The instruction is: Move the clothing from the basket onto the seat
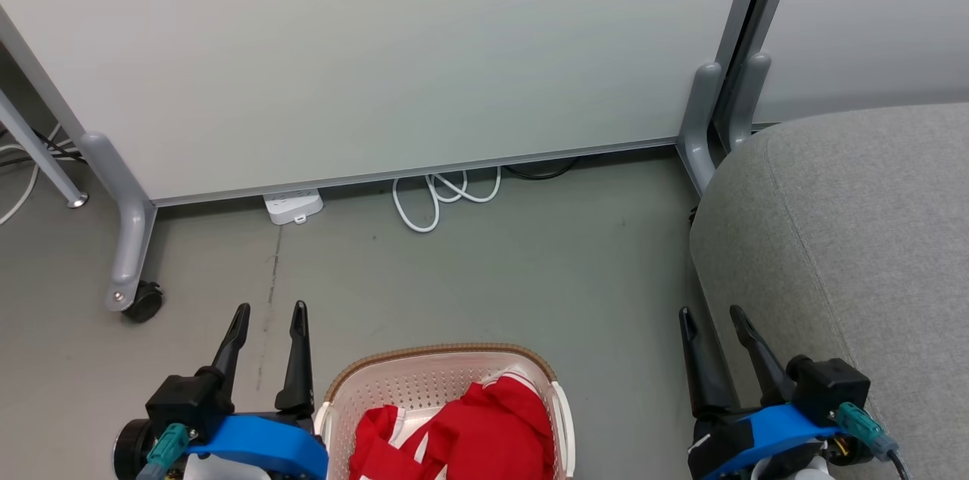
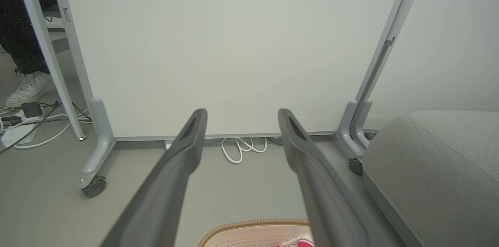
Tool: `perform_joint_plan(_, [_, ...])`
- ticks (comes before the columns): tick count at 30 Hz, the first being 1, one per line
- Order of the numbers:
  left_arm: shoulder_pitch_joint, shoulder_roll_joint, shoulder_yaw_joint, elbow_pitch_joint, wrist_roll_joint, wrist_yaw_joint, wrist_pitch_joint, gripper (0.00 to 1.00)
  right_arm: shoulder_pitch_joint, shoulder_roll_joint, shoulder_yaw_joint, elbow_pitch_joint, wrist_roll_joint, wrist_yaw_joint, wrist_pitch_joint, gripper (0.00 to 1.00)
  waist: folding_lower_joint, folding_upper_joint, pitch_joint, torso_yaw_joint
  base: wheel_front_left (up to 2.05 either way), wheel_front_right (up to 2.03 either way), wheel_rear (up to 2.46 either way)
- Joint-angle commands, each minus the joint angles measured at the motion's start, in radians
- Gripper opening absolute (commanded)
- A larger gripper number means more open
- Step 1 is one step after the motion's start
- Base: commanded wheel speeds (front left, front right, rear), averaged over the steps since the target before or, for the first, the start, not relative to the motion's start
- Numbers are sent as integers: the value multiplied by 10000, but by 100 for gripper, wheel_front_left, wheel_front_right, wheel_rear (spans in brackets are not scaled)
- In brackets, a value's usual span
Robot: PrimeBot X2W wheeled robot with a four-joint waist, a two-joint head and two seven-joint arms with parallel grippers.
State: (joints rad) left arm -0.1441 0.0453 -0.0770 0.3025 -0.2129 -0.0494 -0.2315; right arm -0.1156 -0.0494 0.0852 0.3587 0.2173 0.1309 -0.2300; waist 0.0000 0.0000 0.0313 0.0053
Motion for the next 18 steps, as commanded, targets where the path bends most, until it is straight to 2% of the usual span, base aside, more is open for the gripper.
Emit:
perform_joint_plan(1, [-157,69,-45,3,178,32,-86,100,-132,-17,34,10,-161,-3,-112,100,0,0,6,1,0,0,0])
perform_joint_plan(18, [-152,77,-157,187,1189,92,-353,100,-182,-16,165,330,-1187,-3,-370,100,0,0,47,4,0,0,0])
